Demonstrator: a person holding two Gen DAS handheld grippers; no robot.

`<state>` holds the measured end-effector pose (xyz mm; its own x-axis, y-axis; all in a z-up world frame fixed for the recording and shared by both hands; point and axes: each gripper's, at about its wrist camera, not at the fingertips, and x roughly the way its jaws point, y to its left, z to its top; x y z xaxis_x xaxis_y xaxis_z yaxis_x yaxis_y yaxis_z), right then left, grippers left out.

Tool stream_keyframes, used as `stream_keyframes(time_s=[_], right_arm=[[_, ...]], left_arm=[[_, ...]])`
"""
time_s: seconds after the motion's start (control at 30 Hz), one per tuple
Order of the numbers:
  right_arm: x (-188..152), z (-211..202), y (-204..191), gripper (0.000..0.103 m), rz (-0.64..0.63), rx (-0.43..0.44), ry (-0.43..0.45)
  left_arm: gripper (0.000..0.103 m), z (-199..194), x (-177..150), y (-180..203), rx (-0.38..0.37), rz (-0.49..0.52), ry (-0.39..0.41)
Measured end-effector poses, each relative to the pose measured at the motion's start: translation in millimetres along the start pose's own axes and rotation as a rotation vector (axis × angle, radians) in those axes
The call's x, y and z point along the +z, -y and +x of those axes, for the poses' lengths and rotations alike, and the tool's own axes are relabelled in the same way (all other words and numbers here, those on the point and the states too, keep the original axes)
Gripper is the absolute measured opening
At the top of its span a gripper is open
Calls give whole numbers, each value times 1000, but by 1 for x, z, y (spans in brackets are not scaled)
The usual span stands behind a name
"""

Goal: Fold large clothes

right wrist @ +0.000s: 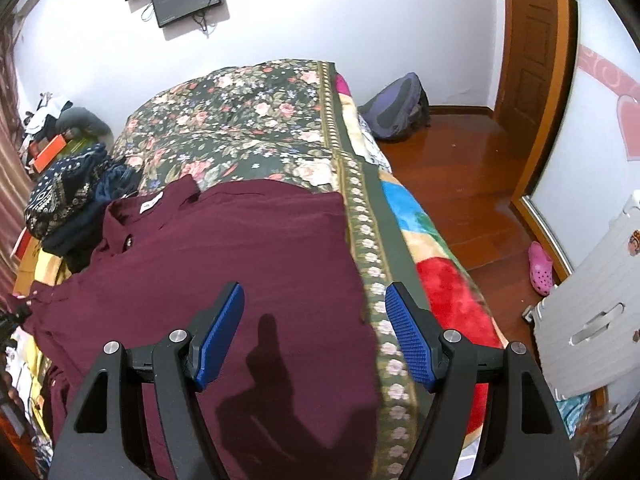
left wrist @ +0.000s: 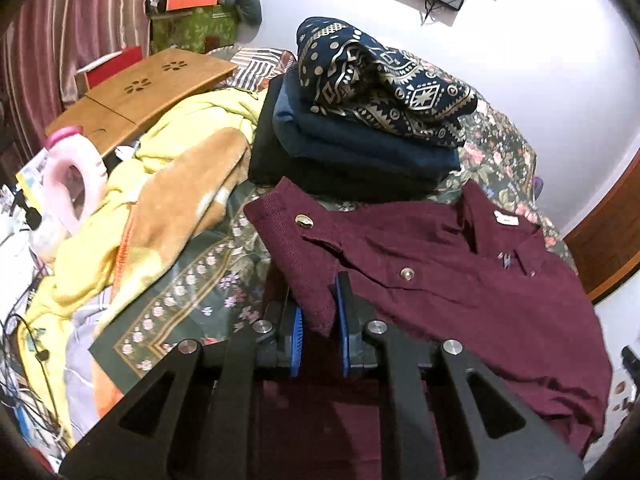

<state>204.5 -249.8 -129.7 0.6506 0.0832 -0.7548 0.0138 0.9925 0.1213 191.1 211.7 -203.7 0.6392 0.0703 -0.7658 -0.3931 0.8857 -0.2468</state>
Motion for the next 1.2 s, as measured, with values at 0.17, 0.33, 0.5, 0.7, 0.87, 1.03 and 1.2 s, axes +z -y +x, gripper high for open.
stream_keyframes(time_s=[0.17, 0.33, 0.5, 0.7, 0.87, 1.03, 1.2], right_arm=[[-6, 2, 6, 70, 2, 20, -40], [-16, -3, 7, 70, -22, 22, -52], [-26, -13, 9, 70, -36, 29, -49], [-39, -30, 14, 70, -38, 47, -48], [-54, -36, 13, 70, -21, 89, -72], [-71, -35, 11, 70, -19, 97, -97], [-86, -24, 20, 70, 35, 95, -151]], left_arm=[[17, 43, -23, -8, 27, 53, -175], [24, 58, -47, -10, 49, 102, -260], [38, 43, -45, 0, 124, 189, -246], [66, 3, -45, -10, 179, 210, -176], [66, -17, -55, -33, 178, 166, -156], [66, -23, -77, -60, 158, 86, -206], [67, -20, -107, -78, 157, -35, -250]])
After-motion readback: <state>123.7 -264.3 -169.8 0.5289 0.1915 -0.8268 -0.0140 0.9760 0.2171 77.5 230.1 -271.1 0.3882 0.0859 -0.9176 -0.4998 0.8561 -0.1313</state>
